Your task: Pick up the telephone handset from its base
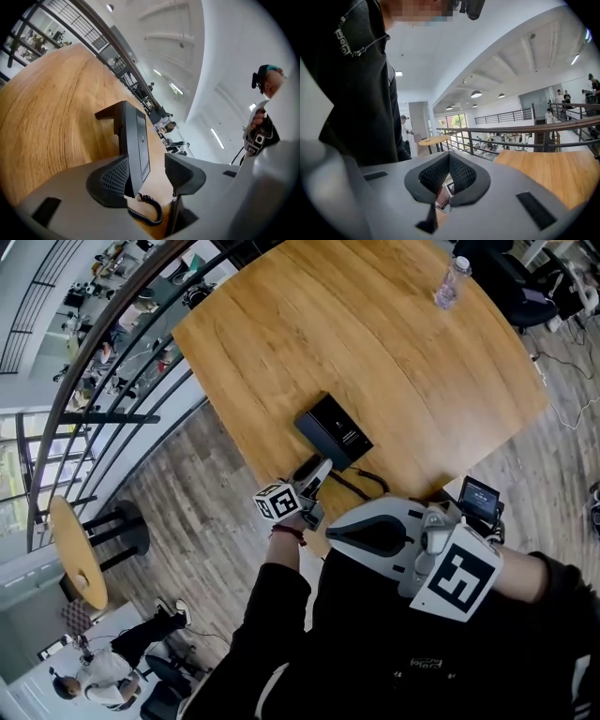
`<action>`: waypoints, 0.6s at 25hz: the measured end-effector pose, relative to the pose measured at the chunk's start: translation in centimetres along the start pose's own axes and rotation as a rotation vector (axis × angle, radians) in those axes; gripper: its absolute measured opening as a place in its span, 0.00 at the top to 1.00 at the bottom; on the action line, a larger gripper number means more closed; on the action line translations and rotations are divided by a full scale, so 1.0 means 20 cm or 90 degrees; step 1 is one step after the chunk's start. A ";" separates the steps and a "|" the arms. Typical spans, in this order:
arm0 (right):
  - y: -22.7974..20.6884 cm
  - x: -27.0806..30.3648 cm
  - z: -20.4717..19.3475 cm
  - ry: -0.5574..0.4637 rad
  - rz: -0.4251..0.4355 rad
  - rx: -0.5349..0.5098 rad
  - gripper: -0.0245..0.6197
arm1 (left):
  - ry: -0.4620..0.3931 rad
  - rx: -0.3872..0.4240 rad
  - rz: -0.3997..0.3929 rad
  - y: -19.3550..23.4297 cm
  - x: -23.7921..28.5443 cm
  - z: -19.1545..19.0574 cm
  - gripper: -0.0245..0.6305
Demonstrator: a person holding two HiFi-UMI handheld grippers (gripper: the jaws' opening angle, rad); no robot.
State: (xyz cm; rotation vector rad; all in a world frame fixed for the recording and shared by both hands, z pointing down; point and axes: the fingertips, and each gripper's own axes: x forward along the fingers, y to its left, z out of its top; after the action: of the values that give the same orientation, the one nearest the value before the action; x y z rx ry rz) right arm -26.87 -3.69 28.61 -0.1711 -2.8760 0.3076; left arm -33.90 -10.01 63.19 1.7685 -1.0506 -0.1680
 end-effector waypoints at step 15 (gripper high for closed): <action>-0.07 -0.05 -0.01 -0.028 -0.028 0.035 0.93 | -0.005 -0.088 0.001 0.16 0.09 0.04 0.60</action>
State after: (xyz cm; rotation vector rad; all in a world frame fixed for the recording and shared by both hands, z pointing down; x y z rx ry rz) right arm -26.02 -5.14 28.93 -0.0921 -2.9063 0.3863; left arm -34.91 -12.14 66.05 1.6438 -1.0226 -0.2407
